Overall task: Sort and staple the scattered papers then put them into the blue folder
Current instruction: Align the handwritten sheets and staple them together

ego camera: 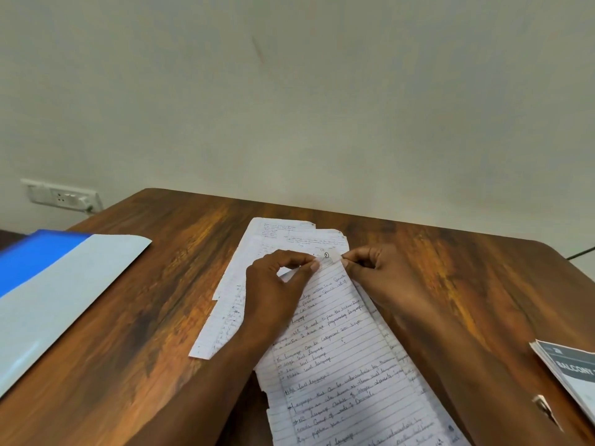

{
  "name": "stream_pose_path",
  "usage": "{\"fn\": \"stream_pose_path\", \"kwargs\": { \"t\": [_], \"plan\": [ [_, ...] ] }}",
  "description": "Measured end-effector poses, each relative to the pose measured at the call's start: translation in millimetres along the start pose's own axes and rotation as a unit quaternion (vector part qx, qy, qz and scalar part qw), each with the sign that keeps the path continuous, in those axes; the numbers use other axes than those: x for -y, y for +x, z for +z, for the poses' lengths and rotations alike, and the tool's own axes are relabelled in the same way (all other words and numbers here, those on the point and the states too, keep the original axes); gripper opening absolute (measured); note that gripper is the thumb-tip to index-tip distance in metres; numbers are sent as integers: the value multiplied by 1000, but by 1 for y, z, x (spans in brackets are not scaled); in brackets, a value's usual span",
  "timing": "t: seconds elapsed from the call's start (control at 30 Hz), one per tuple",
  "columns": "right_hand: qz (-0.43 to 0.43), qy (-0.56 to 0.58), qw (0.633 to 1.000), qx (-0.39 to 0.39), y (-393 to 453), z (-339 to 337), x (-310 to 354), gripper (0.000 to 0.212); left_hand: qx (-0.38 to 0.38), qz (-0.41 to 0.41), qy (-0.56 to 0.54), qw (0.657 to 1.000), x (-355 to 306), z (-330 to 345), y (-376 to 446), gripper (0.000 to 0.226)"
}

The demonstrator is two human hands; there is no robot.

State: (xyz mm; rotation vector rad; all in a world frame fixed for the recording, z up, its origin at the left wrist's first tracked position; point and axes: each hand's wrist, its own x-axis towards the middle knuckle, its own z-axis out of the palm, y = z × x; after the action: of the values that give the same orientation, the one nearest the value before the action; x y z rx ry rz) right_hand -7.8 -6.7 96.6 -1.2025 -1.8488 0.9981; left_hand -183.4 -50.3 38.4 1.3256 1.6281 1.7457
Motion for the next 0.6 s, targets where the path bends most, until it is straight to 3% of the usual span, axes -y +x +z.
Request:
{"fn": "stream_pose_path", "kwargs": {
  "t": [0.4, 0.6],
  "plan": [
    [10, -6, 1000, 24, 1, 9, -3, 15, -27, 4, -17, 999, 3, 1, -3, 17],
    [0, -87, 996, 12, -1, 19, -4, 9, -27, -7, -18, 999, 5, 4, -3, 20]
  ]
}}
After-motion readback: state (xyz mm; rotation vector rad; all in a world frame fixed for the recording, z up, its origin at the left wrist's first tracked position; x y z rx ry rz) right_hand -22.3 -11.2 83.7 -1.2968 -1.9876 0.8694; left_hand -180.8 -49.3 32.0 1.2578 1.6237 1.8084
